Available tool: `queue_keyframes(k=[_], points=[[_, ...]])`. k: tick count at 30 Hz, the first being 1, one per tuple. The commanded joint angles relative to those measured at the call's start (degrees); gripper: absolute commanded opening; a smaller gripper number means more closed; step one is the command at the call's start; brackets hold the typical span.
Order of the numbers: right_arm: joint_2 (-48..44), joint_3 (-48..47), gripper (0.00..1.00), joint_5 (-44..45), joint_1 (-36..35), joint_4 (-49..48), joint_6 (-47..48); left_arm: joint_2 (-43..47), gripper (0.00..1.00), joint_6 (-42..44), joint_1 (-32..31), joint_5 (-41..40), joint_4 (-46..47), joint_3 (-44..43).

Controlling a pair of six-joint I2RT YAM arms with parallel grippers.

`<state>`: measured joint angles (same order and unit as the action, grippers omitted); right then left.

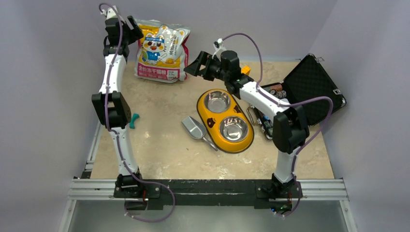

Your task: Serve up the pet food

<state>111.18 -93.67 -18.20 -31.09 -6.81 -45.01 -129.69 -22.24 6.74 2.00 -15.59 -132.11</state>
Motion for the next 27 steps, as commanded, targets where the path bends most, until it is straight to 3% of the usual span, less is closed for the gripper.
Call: queue_keyframes(k=[1, 5, 10, 11, 14, 16, 21, 27], points=[[-6.0, 5.7, 0.95, -2.5, -1.0, -4.0, -0.1, -5.4, 0.89, -4.8, 0.4, -2.3, 11.4, -3.7], [-7.3, 6.6, 0.95, -2.6, -1.3, -1.2, 1.2, -11.8, 0.84, -8.6, 0.3, 1.4, 13.3, -8.1], [-8.0, 6.7, 0.95, -2.8, -1.3, -0.6, 0.7, -13.5, 0.69, -13.5, 0.2, 0.5, 19.8, -3.4], [-8.1, 6.6, 0.94, -2.8, -1.3, 0.0, 0.7, -13.9, 0.61, -13.9, 0.2, 1.1, 20.6, -3.5], [-8.1, 5.6, 0.93, -2.6, -1.3, 3.2, 2.3, -13.2, 0.21, -13.6, 0.2, 3.0, 23.0, -1.7], [-8.4, 5.0, 0.93, -2.1, -1.4, 5.3, 3.4, -10.2, 0.02, -13.0, 0.1, 4.0, 25.4, 1.8], [-9.5, 4.5, 0.93, -1.0, -1.4, 9.4, 6.3, -0.5, 0.00, -11.8, -0.1, 5.6, 24.8, 11.7], [-9.5, 3.5, 0.93, -0.7, -1.4, 13.7, 7.0, 15.3, 0.00, -11.3, -1.6, 5.5, 23.8, 31.8]])
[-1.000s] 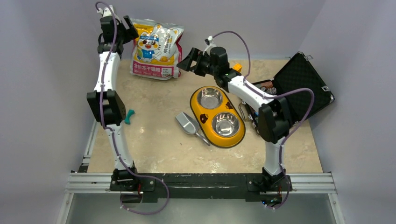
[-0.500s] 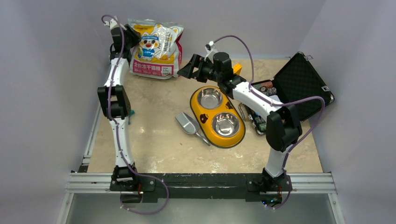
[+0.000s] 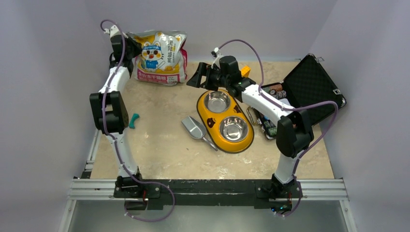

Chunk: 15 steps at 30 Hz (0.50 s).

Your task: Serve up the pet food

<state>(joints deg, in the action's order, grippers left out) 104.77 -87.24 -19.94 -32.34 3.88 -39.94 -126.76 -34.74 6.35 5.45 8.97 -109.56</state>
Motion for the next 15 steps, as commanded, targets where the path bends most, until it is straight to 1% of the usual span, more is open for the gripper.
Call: queue_keyframes(k=[1, 5, 8, 11, 12, 15], points=[[-3.2, -2.9, 0.93, 1.2, -0.1, 3.4, 1.7, 14.9, 0.00, 1.1, -1.5, 2.1, -1.4, 13.4], [-2.9, -4.3, 0.93, 1.6, -0.2, 5.9, 0.1, 23.8, 0.00, 0.7, -3.0, 2.1, -2.8, 24.9], [-2.6, -6.6, 0.93, 2.8, -0.1, 9.2, -1.3, 29.1, 0.00, 0.0, -4.5, 2.0, -2.1, 32.9], [-3.2, -6.6, 0.93, 3.4, -0.1, 10.8, -3.4, 33.3, 0.00, -0.7, -5.8, 2.1, -2.2, 38.4], [-3.4, -6.3, 0.93, 3.4, -0.2, 10.9, -3.9, 34.5, 0.00, -1.0, -7.5, 2.0, -2.2, 39.8], [-3.8, -6.1, 0.93, 3.0, -0.1, 10.6, -5.5, 38.2, 0.00, -1.3, -9.2, 2.0, -2.3, 43.5]])
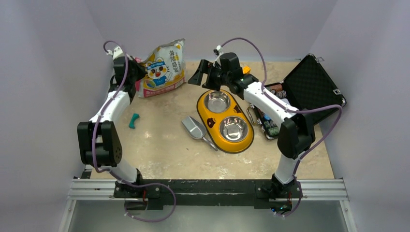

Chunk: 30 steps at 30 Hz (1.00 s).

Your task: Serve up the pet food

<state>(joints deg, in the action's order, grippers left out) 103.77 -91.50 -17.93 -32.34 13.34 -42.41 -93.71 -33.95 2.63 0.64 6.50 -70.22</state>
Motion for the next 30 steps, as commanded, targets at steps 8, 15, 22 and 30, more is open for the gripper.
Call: queue_keyframes(k=[8, 15, 22, 30], points=[[0.3, -10.3, 0.94, 4.4, -0.4, 1.5, -11.0, 12.7, 0.00, -1.9, -8.1, 8.0, -1.4, 11.5], [14.0, -33.0, 0.93, 5.6, -4.1, 5.9, -13.4, 18.5, 0.00, -2.5, -9.6, 8.9, -3.0, 16.2], [23.5, -41.5, 0.91, 3.6, -6.2, 3.4, -13.0, 23.2, 0.00, -2.4, -9.7, 10.0, -4.7, 21.0], [24.7, -41.2, 0.73, 9.3, -8.4, 12.4, -12.4, 25.3, 0.00, -1.0, -9.7, 12.1, -6.3, 23.8]])
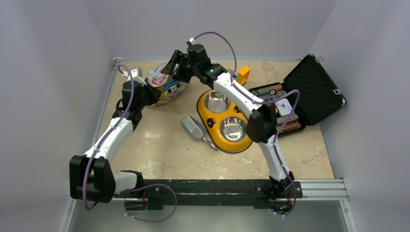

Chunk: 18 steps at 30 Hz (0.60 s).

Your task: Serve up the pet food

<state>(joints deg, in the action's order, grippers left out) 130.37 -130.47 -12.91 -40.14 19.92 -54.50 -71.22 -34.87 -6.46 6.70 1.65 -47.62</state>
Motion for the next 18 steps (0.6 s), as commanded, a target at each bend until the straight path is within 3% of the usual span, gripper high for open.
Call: queue_keyframes(k=[1, 6, 9, 12, 14, 18], points=[[-2.1, -1.6, 0.65, 5.2, -0.8, 7.4, -0.3, 3.1, 0.00, -0.4, -0.6, 6.4, -1.5, 1.6], [-4.8, 2.0, 0.26, 7.3, -1.7, 9.3, 3.0, 6.0, 0.00, -1.1, -1.6, 8.1, -5.6, 2.0], [-5.8, 0.4, 0.02, 6.8, -1.6, 11.4, 8.9, 9.1, 0.02, -4.1, -2.4, 7.0, -14.9, 0.4], [-8.7, 1.9, 0.00, 3.9, -0.5, 9.2, 15.0, 15.1, 0.15, -10.3, -2.9, 7.9, -21.3, 1.1], [-9.4, 2.7, 0.00, -3.8, 0.3, 6.2, 18.1, 20.1, 0.23, -13.3, -3.2, 9.6, -24.4, 1.8], [-7.3, -4.4, 0.00, -12.4, -0.1, 10.8, 23.4, 29.6, 0.28, -11.7, -3.2, 11.5, -35.8, -2.4]])
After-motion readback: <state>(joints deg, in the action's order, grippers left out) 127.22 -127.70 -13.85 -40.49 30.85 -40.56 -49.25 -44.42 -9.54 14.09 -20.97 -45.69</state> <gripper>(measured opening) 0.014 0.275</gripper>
